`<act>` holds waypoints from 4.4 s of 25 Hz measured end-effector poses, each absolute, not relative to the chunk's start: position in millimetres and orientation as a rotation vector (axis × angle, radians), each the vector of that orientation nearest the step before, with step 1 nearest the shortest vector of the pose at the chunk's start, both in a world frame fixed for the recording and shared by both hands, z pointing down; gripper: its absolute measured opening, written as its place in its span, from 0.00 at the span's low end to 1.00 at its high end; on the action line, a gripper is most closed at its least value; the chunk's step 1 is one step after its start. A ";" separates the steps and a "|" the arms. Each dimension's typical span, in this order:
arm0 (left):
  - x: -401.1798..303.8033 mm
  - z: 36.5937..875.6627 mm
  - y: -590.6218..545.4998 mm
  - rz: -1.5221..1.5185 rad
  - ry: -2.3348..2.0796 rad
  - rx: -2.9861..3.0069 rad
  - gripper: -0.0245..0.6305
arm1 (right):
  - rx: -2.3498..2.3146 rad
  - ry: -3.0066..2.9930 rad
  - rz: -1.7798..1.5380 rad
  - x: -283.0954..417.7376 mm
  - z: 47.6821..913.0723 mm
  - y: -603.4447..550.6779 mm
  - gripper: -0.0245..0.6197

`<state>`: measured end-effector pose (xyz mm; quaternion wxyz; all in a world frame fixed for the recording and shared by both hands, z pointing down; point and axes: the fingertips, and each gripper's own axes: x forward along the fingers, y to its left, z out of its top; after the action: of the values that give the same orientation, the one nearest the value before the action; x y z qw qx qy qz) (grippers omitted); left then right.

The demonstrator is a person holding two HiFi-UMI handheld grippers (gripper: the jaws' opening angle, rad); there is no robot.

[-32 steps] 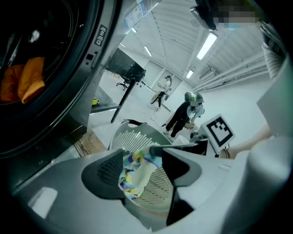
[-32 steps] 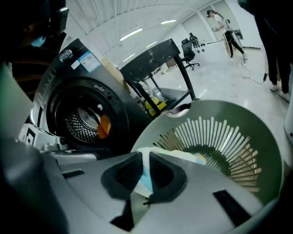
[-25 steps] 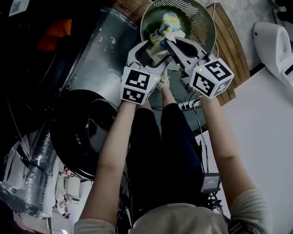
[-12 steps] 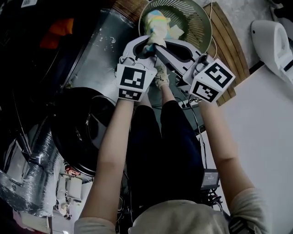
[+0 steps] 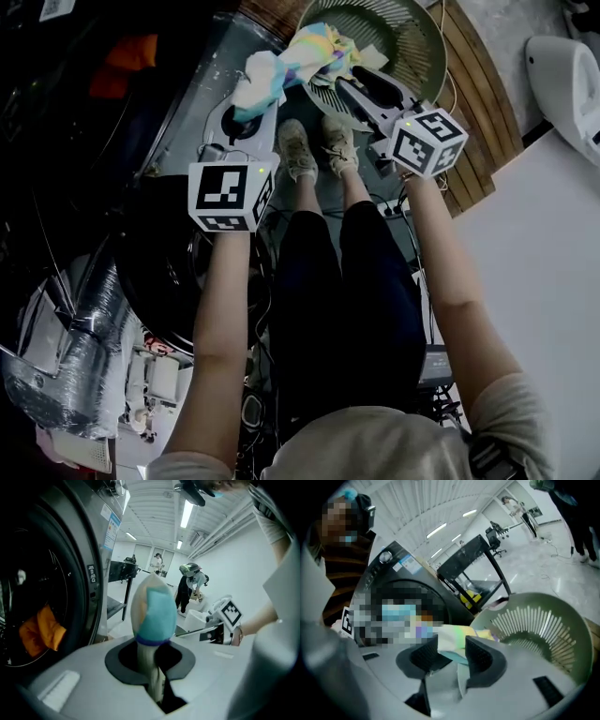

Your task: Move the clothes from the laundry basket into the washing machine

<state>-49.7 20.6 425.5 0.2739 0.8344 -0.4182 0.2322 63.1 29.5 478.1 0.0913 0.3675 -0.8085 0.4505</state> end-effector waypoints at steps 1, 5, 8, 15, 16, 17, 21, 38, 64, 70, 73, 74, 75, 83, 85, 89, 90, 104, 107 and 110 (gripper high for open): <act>-54.0 422.7 19.5 0.630 -1.132 2.245 0.11 | 1.072 -2.367 1.360 58.2 494.4 31.5 0.30; -65.0 416.5 15.8 0.631 -1.156 2.248 0.11 | 1.160 -2.191 1.533 52.8 555.6 26.0 0.38; -64.5 417.2 15.0 0.612 -1.165 2.251 0.11 | 1.314 -2.062 1.759 58.1 588.8 12.0 0.42; -63.9 424.8 16.9 0.569 -1.183 2.220 0.11 | 1.352 -1.818 2.168 40.4 629.8 3.2 0.36; -63.9 426.9 17.4 0.572 -1.182 2.217 0.11 | 1.350 -1.820 2.181 38.0 629.0 1.5 0.19; -64.0 428.9 18.4 0.578 -1.181 2.212 0.11 | 1.353 -1.828 2.167 37.4 627.2 1.1 0.07; -63.9 435.6 20.3 0.599 -1.189 2.194 0.11 | 1.379 -1.941 1.978 49.6 602.1 3.1 0.06; 38.3 408.9 45.6 0.332 -0.788 2.370 0.41 | 1.157 -2.611 1.444 55.3 357.3 25.4 0.06; -2.6 416.8 30.9 0.532 -1.068 2.369 0.19 | 1.080 -2.586 1.409 28.3 360.9 25.9 0.11; -44.4 415.4 33.6 0.500 -1.172 2.281 0.19 | 1.275 -2.304 1.490 61.5 452.6 34.2 0.36; -55.9 412.0 33.8 0.479 -1.203 2.258 0.19 | 1.237 -2.195 1.683 50.7 497.7 44.6 0.41; -57.1 412.4 34.1 0.473 -1.200 2.255 0.19 | 1.223 -2.189 1.713 45.7 502.4 44.3 0.41; -56.8 413.7 34.9 0.470 -1.188 2.255 0.19 | 1.219 -2.206 1.699 41.9 500.4 41.1 0.22; -39.3 415.6 42.8 0.461 -1.054 2.292 0.21 | 0.978 -2.615 1.451 3.1 377.2 16.3 0.06; -26.5 409.2 44.6 0.450 -1.002 2.331 0.21 | 0.910 -2.657 1.414 -4.4 357.5 13.6 0.06; -4.5 390.8 47.7 0.363 -0.903 2.374 0.40 | 0.836 -2.678 1.346 -11.7 340.2 10.7 0.06; -2.3 388.2 47.3 0.345 -0.896 2.370 0.47 | 0.817 -2.677 1.329 -12.9 338.0 11.2 0.06; -6.6 407.1 28.3 0.465 -0.986 2.404 0.21 | 0.676 -2.662 1.323 -36.2 337.4 33.0 0.06; -25.2 413.6 27.5 0.473 -1.081 2.337 0.19 | 0.687 -2.650 1.326 -33.8 342.9 34.5 0.06; -53.0 414.0 20.8 0.463 -1.197 2.283 0.18 | 0.685 -2.635 1.322 -30.7 349.1 39.6 0.06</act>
<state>-53.0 20.8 414.0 0.2583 0.8422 -0.4415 0.1707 -30.7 39.6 349.1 0.0575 0.2259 -0.8691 0.4362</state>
